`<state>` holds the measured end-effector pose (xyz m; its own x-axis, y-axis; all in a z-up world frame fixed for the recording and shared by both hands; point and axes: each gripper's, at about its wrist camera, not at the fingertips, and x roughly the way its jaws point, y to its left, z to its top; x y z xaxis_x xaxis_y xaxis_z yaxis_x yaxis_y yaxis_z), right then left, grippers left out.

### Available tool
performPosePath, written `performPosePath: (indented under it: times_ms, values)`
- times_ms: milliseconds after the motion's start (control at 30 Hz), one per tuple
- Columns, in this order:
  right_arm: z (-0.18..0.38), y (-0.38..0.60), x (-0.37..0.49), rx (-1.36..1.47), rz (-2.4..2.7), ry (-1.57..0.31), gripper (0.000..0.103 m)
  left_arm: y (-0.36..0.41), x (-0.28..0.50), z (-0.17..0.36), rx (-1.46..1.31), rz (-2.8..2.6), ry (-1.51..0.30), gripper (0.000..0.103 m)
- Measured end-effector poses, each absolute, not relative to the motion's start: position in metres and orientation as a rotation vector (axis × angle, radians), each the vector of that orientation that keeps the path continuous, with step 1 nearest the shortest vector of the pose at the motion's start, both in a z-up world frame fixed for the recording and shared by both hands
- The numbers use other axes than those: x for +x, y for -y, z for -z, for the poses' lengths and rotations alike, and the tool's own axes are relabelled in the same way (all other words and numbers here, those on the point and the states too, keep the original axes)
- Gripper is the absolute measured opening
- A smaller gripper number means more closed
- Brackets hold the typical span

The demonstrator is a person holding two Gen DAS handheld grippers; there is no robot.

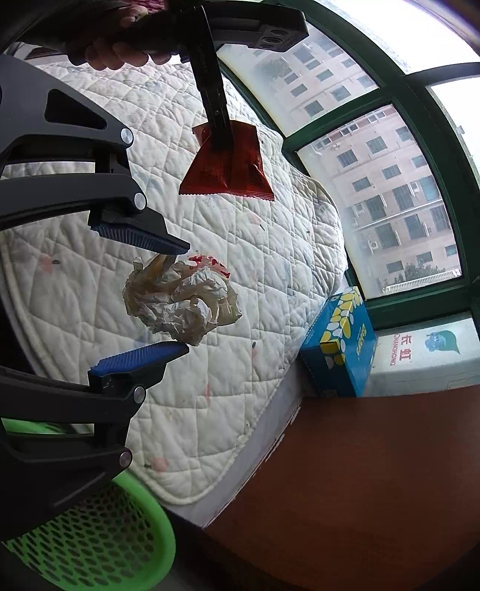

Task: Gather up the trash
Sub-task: 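Drop the crumpled tissue into the green basket while the left tool drops the red wrapper in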

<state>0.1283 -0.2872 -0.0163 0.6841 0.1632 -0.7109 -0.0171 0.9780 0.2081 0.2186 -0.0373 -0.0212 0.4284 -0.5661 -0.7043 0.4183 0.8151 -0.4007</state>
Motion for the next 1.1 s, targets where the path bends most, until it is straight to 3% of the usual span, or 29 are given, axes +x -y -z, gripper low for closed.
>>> performPosePath:
  times_ms: [733, 1100]
  values:
    - [-0.001, 0.407, -0.034, 0.284, 0.165, -0.754, 0.051, 0.172, 0.106, -0.023, -0.046, 0.918, -0.900, 0.022]
    - [-0.002, 0.449, -0.065, 0.340, 0.267, -0.723, 0.063, 0.222, 0.087, -0.027, 0.015, 0.991, -0.900, 0.022]
